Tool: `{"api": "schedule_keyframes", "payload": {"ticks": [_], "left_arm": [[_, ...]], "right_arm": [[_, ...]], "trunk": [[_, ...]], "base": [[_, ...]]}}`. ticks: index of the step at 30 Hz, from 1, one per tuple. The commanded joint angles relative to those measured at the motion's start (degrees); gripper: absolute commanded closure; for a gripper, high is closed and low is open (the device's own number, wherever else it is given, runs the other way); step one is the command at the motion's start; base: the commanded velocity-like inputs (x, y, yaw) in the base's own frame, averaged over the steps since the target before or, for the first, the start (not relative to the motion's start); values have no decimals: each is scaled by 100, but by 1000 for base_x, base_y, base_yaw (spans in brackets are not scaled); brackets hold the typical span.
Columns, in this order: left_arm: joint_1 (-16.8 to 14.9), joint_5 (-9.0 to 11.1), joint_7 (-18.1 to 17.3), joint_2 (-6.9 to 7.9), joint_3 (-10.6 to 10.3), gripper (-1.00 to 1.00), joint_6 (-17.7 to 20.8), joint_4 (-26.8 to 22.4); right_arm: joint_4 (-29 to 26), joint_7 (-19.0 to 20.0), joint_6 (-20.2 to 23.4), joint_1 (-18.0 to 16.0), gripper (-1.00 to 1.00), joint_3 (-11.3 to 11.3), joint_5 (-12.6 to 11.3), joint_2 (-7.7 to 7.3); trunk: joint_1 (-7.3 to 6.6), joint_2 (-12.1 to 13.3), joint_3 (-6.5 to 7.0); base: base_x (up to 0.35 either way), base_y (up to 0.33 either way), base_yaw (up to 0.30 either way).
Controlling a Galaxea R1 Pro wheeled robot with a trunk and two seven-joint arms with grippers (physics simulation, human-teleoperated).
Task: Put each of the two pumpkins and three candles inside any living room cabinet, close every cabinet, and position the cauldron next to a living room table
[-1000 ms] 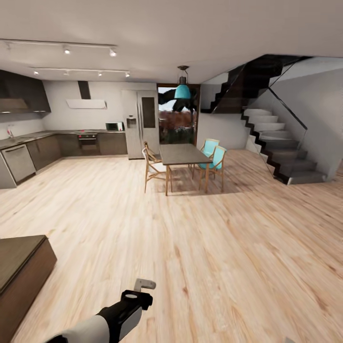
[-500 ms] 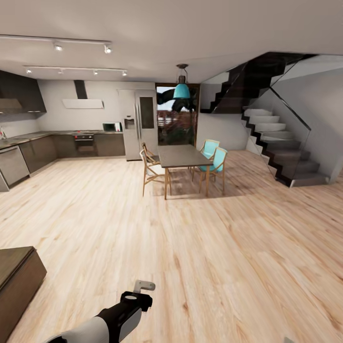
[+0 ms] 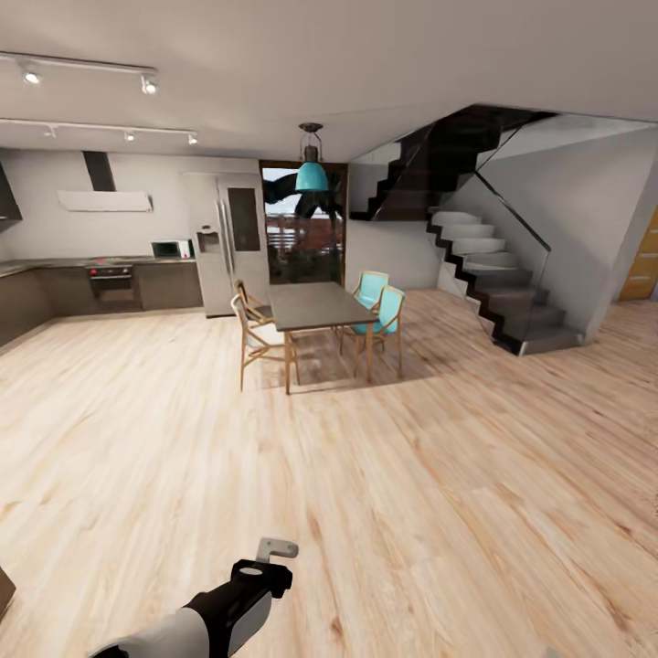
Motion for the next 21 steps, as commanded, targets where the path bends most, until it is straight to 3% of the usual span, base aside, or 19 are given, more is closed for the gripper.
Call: {"api": "schedule_keyframes", "payload": {"ticks": [1, 8, 21], "left_arm": [[-2, 34, 39, 3, -47, -100, 25, -13], [-2, 30, 39, -1, -52, -100, 25, -13], [-2, 15, 39, -5, -54, -100, 25, -13]], "right_arm": [[-12, -26, 25, 1, -100, 1, -59, 1], [-14, -26, 45, 0, -100, 1, -90, -6], [-12, -20, 74, -1, -100, 1, -123, -7]], "trunk": [[6, -3, 0], [6, -3, -19], [6, -3, -132]], "base": [[338, 0, -190], [338, 0, -44], [338, 0, 64]]}}
